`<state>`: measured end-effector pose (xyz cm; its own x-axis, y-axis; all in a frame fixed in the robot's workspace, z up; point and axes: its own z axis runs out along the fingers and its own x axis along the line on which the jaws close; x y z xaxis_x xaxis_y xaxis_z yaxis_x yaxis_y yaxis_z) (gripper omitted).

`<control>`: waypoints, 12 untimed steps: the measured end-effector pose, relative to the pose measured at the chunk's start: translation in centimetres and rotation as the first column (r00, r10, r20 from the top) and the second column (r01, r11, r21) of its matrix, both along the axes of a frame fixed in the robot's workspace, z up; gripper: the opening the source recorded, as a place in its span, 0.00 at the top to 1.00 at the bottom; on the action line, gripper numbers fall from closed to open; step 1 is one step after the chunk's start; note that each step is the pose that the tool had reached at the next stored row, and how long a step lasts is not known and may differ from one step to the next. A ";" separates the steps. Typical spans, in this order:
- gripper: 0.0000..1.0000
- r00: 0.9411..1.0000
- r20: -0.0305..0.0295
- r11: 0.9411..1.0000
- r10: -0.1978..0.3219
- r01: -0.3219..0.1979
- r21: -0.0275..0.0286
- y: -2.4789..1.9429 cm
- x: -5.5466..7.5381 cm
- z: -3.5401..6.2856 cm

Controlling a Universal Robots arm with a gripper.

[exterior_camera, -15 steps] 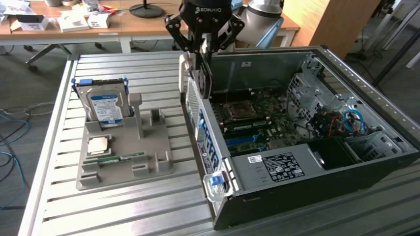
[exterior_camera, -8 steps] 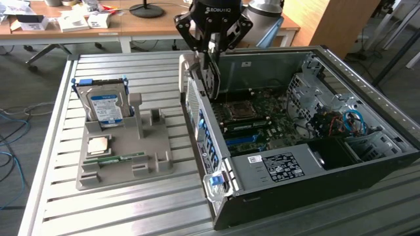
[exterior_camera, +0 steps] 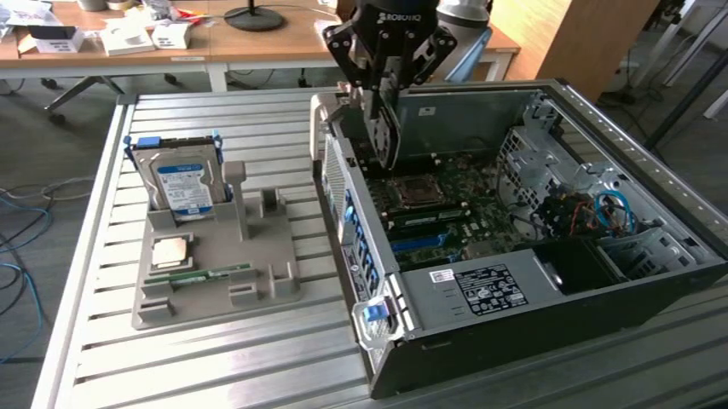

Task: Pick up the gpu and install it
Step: 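Pick up the gpu and move the gpu toward the slot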

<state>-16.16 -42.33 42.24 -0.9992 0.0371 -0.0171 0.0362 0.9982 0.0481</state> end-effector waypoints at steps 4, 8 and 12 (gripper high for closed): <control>0.74 1.000 0.000 1.000 0.000 0.000 0.001 0.00 1.2 0.00; 0.74 1.000 0.000 1.000 0.000 0.000 0.001 0.00 2.6 0.01; 0.74 1.000 0.000 1.000 0.000 0.000 0.003 0.00 4.2 0.01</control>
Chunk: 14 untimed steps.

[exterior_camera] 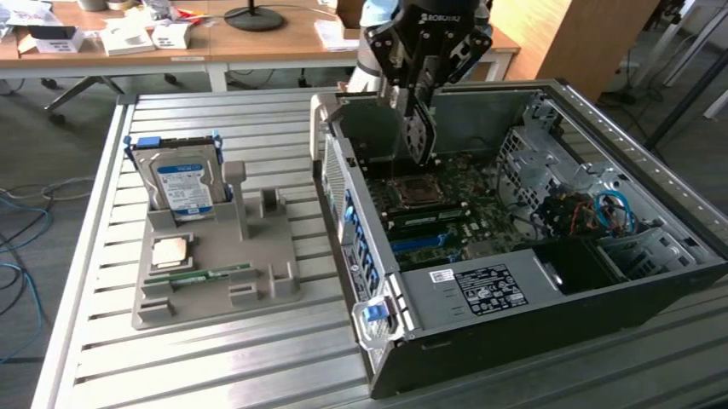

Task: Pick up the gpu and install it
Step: 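Pick up the gpu and move the gpu toward the slot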

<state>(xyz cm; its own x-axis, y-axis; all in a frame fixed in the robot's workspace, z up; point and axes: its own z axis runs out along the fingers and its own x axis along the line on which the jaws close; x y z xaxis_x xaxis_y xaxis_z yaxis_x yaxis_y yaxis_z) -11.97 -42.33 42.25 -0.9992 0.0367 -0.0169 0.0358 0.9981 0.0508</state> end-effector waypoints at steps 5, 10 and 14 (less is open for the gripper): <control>0.74 1.000 0.000 1.000 0.000 0.000 0.001 0.00 1.8 0.00; 0.74 1.000 0.000 1.000 0.001 -0.001 0.002 0.00 3.3 0.00; 0.74 1.000 0.000 1.000 0.001 -0.001 0.002 0.00 4.6 0.00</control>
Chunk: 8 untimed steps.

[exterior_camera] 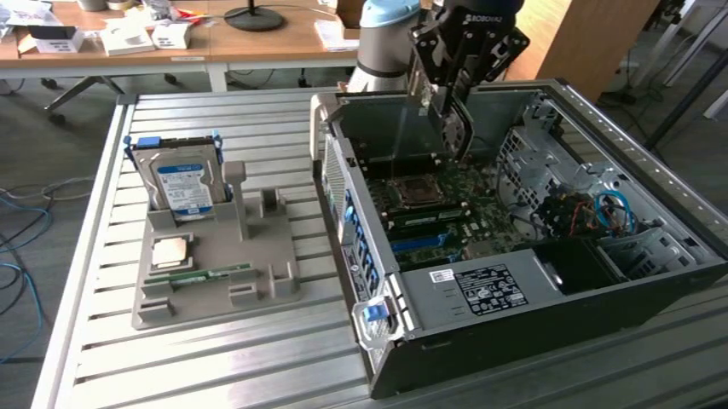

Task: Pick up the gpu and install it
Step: 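Pick up the gpu and move the gpu toward the slot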

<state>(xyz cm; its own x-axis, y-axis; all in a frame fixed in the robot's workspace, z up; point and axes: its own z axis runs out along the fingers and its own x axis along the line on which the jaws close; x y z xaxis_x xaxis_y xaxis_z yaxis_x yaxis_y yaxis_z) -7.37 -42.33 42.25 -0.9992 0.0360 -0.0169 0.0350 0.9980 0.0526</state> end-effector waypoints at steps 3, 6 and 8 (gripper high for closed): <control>0.74 1.000 0.000 1.000 0.000 0.000 0.000 0.00 0.9 0.00; 0.74 1.000 0.000 1.000 0.000 0.000 0.000 0.00 1.6 0.00; 0.74 1.000 0.000 1.000 0.001 -0.001 0.000 0.00 2.0 0.00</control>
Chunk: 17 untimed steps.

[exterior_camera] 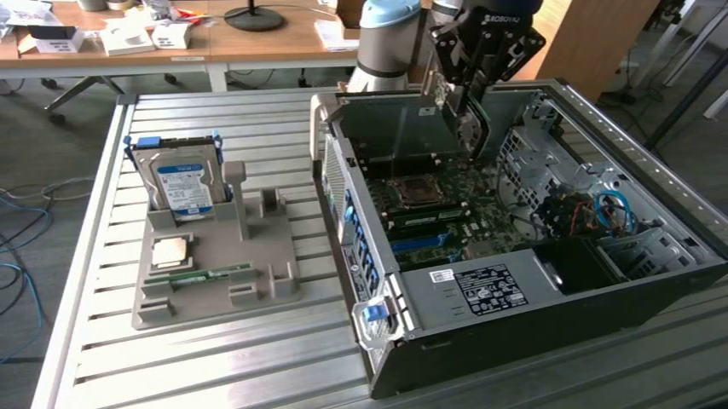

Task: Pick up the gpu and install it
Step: 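Pick up the gpu and move the gpu toward the slot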

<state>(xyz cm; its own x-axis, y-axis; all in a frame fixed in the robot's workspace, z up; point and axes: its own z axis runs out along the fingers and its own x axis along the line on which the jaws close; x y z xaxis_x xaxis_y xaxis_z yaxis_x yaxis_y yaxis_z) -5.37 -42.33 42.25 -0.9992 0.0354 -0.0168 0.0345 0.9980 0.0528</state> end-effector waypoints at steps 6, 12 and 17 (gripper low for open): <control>0.74 1.000 0.000 1.000 0.002 -0.002 0.000 0.00 1.6 0.00; 0.74 1.000 0.000 1.000 0.007 -0.007 0.000 0.00 3.2 -0.02; 0.74 1.000 0.000 1.000 0.012 -0.012 0.000 0.00 4.5 -0.03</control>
